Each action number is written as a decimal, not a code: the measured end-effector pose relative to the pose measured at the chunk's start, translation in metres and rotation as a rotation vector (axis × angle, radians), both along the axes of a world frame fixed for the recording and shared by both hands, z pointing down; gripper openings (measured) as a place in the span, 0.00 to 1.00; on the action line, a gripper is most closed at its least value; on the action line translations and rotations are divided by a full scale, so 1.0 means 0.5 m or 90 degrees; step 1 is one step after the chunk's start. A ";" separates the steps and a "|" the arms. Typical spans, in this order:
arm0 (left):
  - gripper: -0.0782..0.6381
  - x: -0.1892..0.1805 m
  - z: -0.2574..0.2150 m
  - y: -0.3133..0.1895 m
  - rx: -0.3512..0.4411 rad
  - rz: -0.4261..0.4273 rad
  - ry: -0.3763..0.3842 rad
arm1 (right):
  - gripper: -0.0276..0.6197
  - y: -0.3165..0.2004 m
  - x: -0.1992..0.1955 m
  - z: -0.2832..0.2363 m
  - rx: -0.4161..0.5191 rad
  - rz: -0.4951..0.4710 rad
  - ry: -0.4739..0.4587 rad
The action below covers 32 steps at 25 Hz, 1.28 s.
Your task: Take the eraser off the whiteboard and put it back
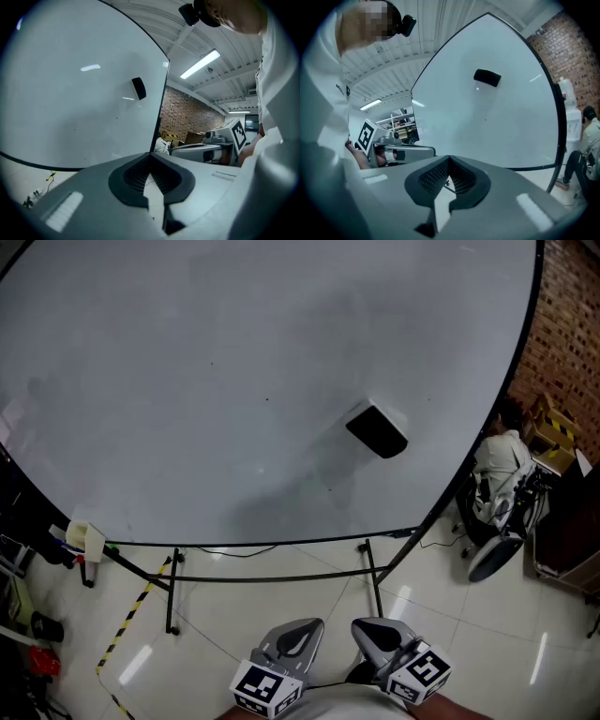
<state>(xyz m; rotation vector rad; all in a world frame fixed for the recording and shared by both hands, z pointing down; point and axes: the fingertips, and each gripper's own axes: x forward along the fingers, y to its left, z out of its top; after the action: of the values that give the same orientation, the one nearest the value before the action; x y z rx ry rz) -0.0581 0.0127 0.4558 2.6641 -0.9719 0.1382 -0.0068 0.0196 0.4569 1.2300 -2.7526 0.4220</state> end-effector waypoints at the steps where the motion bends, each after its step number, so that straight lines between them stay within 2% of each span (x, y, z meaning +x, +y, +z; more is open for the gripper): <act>1: 0.13 0.011 -0.002 -0.011 0.000 0.000 0.003 | 0.05 -0.008 0.005 -0.001 0.004 -0.006 -0.003; 4: 0.13 0.050 -0.007 -0.044 -0.007 0.000 0.013 | 0.05 -0.034 0.031 -0.008 0.012 -0.025 -0.010; 7: 0.13 0.088 -0.026 -0.087 -0.014 -0.028 0.024 | 0.05 -0.072 0.082 -0.024 0.025 -0.048 0.000; 13: 0.13 0.165 -0.034 -0.162 0.017 -0.093 -0.010 | 0.05 -0.157 0.185 -0.056 0.059 -0.101 0.005; 16: 0.13 0.173 -0.024 -0.177 0.022 -0.133 -0.026 | 0.05 -0.178 0.201 -0.041 0.054 -0.136 0.006; 20: 0.13 0.162 -0.026 -0.191 0.001 -0.163 -0.034 | 0.05 -0.186 0.201 -0.044 0.060 -0.163 0.003; 23: 0.13 0.151 -0.041 -0.206 0.005 -0.163 -0.031 | 0.05 -0.192 0.193 -0.061 0.084 -0.161 0.009; 27: 0.13 0.130 -0.062 -0.223 0.019 -0.136 -0.039 | 0.05 -0.207 0.167 -0.071 0.100 -0.126 0.014; 29: 0.13 0.121 -0.072 -0.228 0.043 -0.113 -0.054 | 0.05 -0.212 0.149 -0.086 0.130 -0.112 0.032; 32: 0.13 0.100 -0.102 -0.246 0.113 -0.089 -0.097 | 0.05 -0.229 0.135 -0.129 0.198 -0.068 0.066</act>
<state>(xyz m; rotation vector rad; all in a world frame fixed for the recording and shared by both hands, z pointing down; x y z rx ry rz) -0.0083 -0.1105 0.4047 2.7641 -1.2701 0.2363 0.0609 -0.0947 0.3924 1.1163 -2.8504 -0.0825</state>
